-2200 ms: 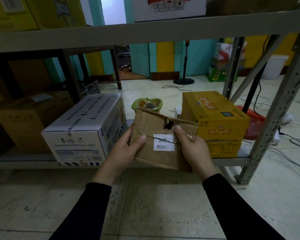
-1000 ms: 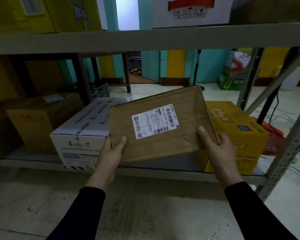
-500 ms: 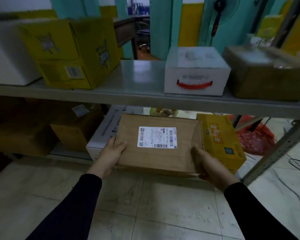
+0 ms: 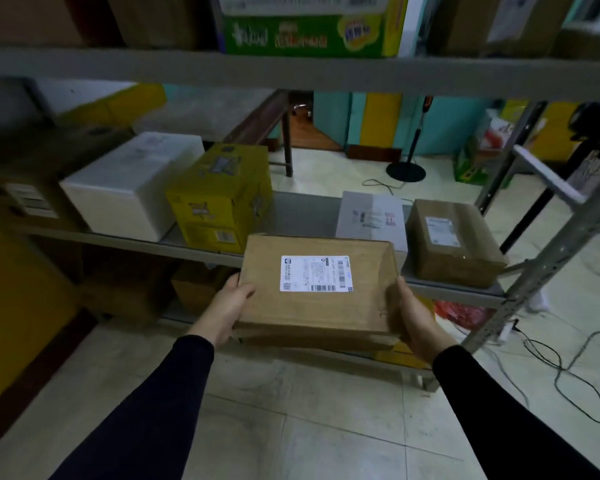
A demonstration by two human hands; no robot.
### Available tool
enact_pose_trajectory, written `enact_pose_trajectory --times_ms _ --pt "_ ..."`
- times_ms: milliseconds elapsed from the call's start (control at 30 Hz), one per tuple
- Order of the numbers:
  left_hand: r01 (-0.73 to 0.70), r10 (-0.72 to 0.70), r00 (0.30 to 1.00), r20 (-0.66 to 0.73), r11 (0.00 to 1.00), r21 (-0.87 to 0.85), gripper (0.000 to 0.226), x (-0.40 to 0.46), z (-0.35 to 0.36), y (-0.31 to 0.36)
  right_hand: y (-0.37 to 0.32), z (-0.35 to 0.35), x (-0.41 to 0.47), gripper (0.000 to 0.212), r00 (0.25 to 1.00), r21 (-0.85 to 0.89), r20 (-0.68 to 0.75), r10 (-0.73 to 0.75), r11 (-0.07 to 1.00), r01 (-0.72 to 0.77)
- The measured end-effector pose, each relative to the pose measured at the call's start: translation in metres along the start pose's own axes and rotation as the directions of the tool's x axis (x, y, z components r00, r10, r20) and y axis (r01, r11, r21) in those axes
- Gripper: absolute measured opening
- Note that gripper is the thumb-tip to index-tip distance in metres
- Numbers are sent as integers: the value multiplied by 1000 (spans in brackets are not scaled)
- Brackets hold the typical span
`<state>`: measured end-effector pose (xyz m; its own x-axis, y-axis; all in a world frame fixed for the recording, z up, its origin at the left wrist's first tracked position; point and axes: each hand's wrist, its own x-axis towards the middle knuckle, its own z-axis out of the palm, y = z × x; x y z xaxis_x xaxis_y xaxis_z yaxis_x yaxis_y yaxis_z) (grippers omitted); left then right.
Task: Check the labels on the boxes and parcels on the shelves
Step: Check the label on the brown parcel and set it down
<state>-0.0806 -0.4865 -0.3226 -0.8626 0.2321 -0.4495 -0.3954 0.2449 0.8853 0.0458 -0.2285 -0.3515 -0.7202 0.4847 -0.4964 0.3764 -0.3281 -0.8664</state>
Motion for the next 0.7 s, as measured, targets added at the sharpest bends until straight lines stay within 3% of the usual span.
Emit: enact_pose_trajectory --times_ms 233,333,433,533,700 --pt "-150 137 986 -97 979 -137 34 -87 -16 51 -68 -5 -57 44 970 -46 109 -216 974 222" --pt "-221 190 968 -165 955 -198 29 -128 -26 61 -91 0 -76 48 946 -72 209 -249 960 269" --pt "-277 226 944 -241 940 -201 26 -160 -44 63 -107 17 -92 38 937 -96 241 -255 954 284" --pt "-320 241 908 -342 927 -196 21 -194 -74 64 -117 48 -101 73 920 -118 333 -207 959 258" --pt "-381 226 803 -552 906 -184 34 -253 -141 51 -115 124 -130 101 801 -149 564 -200 930 337"
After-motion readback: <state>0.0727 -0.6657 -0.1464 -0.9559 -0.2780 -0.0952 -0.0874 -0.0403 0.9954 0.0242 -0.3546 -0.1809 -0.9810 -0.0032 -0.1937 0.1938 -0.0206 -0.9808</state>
